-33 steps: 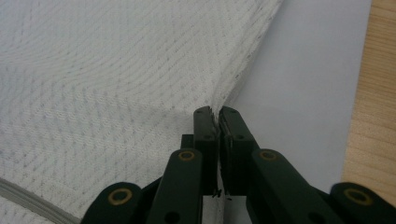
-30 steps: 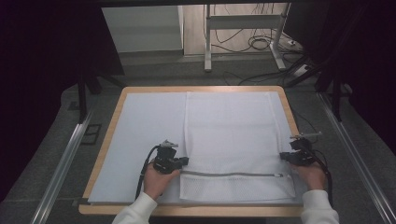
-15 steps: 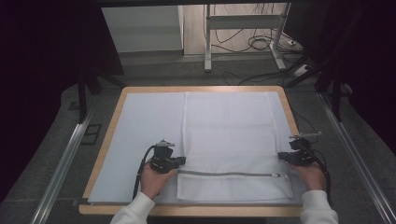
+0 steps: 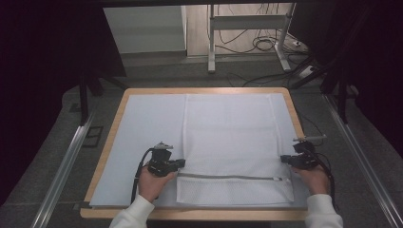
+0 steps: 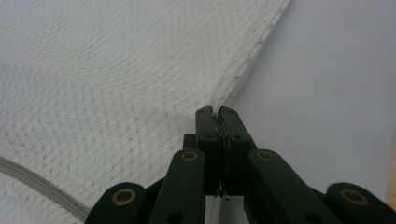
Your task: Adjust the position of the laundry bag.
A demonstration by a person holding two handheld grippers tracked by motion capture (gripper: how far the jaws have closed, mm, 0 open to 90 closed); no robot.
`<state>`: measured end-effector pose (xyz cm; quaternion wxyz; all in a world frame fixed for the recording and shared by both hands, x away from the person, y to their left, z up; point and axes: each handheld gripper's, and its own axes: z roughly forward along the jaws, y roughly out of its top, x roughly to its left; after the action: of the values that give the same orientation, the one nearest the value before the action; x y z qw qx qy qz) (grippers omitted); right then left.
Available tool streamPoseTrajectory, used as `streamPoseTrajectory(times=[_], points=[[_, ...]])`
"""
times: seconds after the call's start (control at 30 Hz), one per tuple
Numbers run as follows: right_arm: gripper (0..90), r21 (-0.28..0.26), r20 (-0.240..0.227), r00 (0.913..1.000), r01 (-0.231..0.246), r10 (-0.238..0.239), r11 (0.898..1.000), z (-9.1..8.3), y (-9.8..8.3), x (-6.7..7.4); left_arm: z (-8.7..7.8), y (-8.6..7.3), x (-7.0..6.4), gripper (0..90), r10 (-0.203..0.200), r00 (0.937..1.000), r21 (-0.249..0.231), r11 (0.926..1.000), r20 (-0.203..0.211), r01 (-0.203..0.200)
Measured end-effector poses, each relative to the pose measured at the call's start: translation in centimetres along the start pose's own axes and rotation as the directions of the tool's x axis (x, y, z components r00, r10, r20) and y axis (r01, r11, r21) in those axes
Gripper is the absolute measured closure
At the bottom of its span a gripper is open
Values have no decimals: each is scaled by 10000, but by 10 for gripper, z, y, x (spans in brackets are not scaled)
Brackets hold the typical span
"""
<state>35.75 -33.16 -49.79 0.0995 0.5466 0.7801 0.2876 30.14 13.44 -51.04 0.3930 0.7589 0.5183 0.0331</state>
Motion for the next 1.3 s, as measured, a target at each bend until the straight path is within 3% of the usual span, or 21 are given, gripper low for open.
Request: streamPoseTrajectory(times=[0.4,0.63,0.83,1.3], points=[[871,-12,33,9999,126,-126,9999,4,0,7,-5,-3,4,896,-19,10000,-57,10000,-76,19],[872,-128,-518,9986,94,-101,9999,5,2,12,-15,-10,11,896,-139,9998,-126,9998,-143,137],[872,-37,-426,9984,357,-359,9994,8,3,20,-19,-10,17,896,-227,9996,-178,9996,-171,224],[872,-215,-797,9964,272,-288,9994,11,4,26,-21,-10,28,896,-416,9989,-98,9991,-208,414]])
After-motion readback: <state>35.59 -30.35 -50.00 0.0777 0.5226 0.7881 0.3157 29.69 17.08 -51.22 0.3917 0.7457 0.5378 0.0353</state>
